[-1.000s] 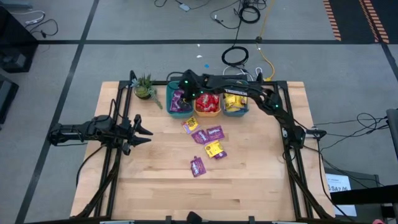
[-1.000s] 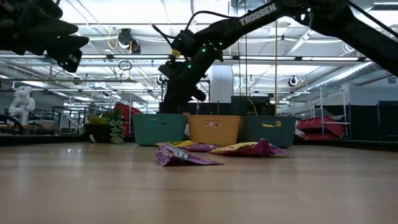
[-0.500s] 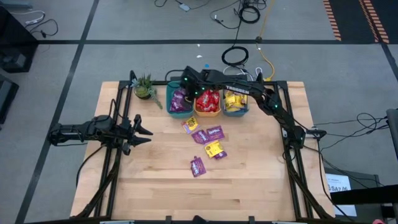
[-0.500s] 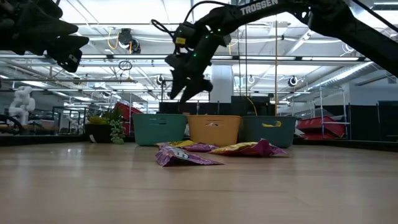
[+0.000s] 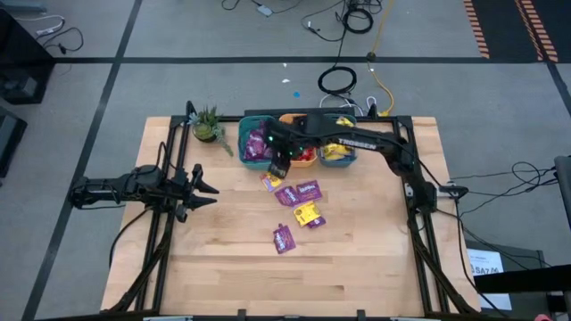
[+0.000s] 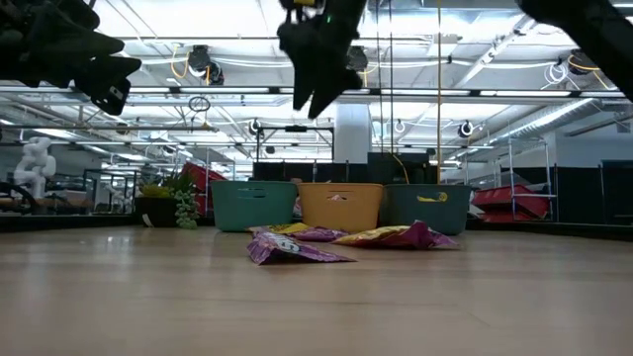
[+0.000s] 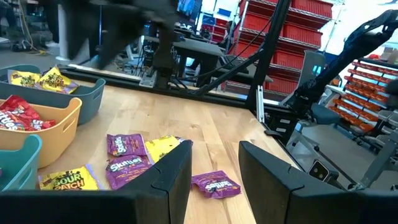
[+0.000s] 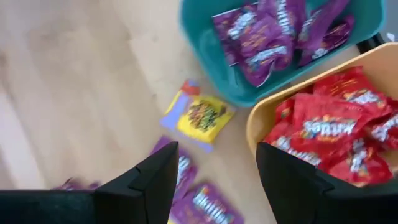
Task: Sort candy
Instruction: Put the violet candy into the blue bin
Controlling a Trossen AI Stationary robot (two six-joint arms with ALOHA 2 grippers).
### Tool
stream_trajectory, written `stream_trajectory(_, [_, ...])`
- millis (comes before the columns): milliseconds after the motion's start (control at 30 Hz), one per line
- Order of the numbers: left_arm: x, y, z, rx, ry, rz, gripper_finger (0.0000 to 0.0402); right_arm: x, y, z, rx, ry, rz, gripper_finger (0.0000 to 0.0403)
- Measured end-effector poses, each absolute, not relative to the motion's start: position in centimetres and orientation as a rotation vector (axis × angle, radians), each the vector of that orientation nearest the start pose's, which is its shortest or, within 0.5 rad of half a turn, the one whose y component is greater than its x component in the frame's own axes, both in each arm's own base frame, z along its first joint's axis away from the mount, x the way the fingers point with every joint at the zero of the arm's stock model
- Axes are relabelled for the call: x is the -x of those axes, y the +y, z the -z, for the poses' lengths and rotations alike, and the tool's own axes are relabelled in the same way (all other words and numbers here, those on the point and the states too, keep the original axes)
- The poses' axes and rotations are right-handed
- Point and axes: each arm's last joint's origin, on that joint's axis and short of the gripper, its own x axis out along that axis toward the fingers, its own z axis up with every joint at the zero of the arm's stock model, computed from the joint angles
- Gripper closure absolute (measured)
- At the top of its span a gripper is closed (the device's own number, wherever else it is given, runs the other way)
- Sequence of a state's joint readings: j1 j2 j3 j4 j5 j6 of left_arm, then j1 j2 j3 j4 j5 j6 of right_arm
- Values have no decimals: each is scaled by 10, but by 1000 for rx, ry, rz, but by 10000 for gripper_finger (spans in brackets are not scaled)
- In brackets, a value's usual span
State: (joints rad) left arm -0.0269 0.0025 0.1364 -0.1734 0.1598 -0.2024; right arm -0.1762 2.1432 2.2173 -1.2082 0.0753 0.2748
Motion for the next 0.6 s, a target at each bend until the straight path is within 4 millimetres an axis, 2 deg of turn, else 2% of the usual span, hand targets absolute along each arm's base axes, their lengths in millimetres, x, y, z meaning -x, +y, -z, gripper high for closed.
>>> stream_trajectory(133, [-87,-7,-193,204,58,182,259,-431,-41,-323,-292,1082,333,197])
stream_trajectory(267, [-87,-7,-193,204,58,182,259,-427,5,-313,-287,1090,274,197])
stream_trajectory(433, [-87,-7,-193,204,58,182,259,-426,61,-273,-297,1150,224,197])
stream_trajectory(600, [-87,-7,-193,205,58,182,259,-428,108,-221,-249,1047,88,197])
